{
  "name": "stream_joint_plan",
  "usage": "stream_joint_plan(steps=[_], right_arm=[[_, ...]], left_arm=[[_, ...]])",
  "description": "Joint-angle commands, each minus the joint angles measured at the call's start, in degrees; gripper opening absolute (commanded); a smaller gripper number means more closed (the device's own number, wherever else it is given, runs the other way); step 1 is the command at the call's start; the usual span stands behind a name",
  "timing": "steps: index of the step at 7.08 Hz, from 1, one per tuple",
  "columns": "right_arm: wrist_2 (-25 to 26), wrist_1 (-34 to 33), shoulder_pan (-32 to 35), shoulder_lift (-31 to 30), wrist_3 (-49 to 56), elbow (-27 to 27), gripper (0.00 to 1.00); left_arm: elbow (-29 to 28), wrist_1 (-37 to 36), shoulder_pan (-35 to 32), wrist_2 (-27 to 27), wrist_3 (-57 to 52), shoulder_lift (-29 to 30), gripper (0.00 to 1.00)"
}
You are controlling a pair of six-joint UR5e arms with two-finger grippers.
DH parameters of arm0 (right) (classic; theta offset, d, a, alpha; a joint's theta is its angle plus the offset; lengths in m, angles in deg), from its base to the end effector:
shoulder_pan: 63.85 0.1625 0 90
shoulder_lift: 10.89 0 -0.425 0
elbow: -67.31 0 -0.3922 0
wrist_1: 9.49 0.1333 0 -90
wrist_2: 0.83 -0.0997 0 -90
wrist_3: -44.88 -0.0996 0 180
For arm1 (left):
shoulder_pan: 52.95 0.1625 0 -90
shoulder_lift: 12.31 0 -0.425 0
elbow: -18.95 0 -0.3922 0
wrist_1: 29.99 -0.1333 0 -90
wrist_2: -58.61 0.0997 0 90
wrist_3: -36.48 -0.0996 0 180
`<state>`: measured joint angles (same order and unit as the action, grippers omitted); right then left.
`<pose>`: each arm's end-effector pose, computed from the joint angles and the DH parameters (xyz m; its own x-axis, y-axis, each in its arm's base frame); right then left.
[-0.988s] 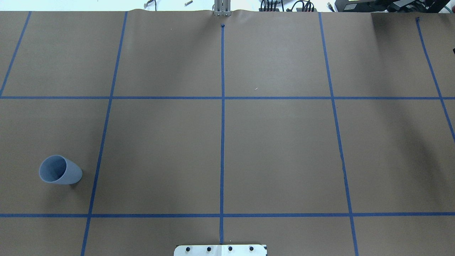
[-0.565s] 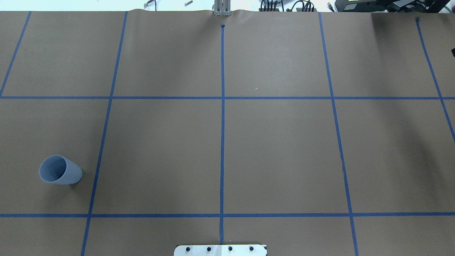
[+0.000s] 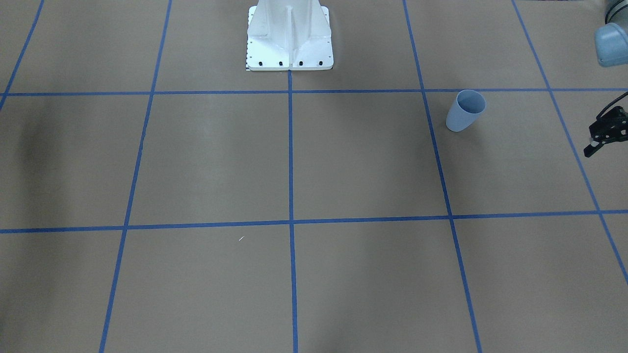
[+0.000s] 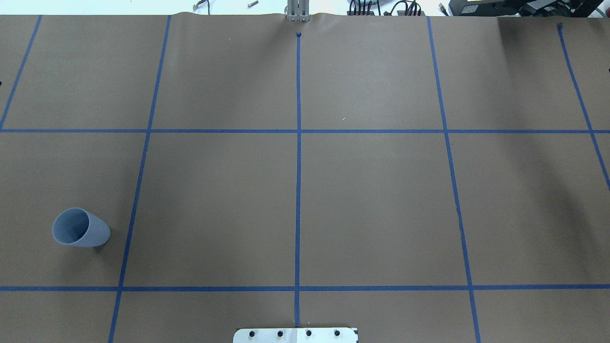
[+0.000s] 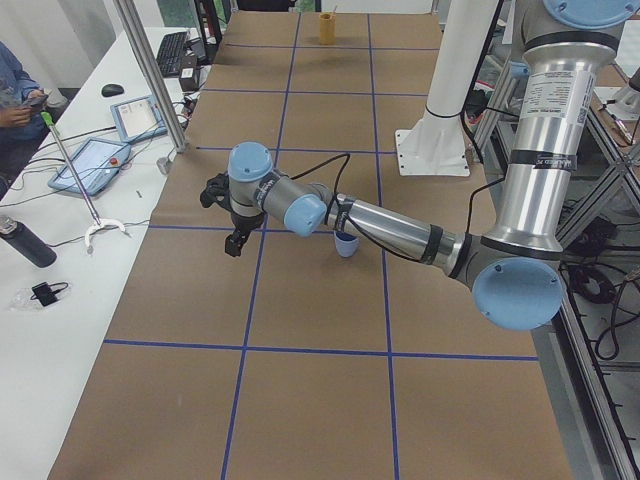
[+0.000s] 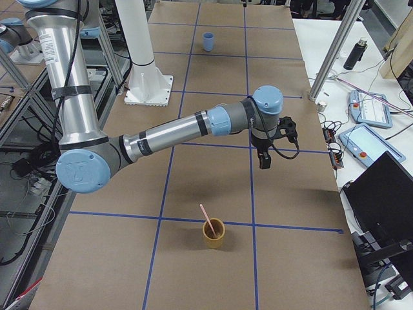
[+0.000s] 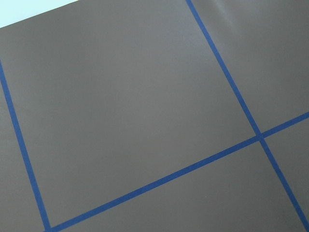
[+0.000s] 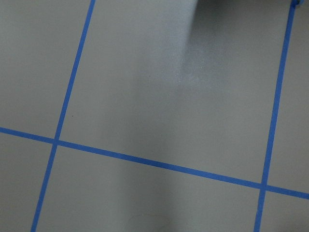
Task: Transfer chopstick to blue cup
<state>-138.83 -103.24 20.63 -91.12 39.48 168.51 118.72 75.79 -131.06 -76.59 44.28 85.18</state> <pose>0.0058 -0.5564 0.4751 0.6506 -0.1926 0.7345 0.0308 0.9732 0.2279 0.0524 -0.5528 0.4720 0.6276 0.4076 -0.6633 -0.0884 0.8838 0.4595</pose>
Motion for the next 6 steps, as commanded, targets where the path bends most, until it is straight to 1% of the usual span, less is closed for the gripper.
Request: stream_joint_plan(steps=[1,2,4,5,6], right_arm=[[-0.08,-0.03,0.07,-0.27,0.21,-0.12,1.0],[-0.17,-0.03,0.16,-0.27,-0.05,0.75,1.0],[-0.17,0.06,-0.1,-0.62,0.21,1.28,1.0],[-0.34,0.06,-0.89,-0.45,-1.44,1.28,1.0],[-0.34,0.06,-2.03,-0.36,-2.32,1.2,1.0]], left_arm=[[1.47,0.31,-0.03,0.02,0.11,-1.85,0.99],[0.88,0.14,0.14,-0.06,1.5,-1.86,0.98],[3.84,-0.39,1.45,-2.95,13.05,-1.95,0.98],[6.64,-0.39,6.6,-2.62,22.6,-3.78,0.98],[10.5,-0.31,11.26,-0.79,26.09,-7.54,0.98]])
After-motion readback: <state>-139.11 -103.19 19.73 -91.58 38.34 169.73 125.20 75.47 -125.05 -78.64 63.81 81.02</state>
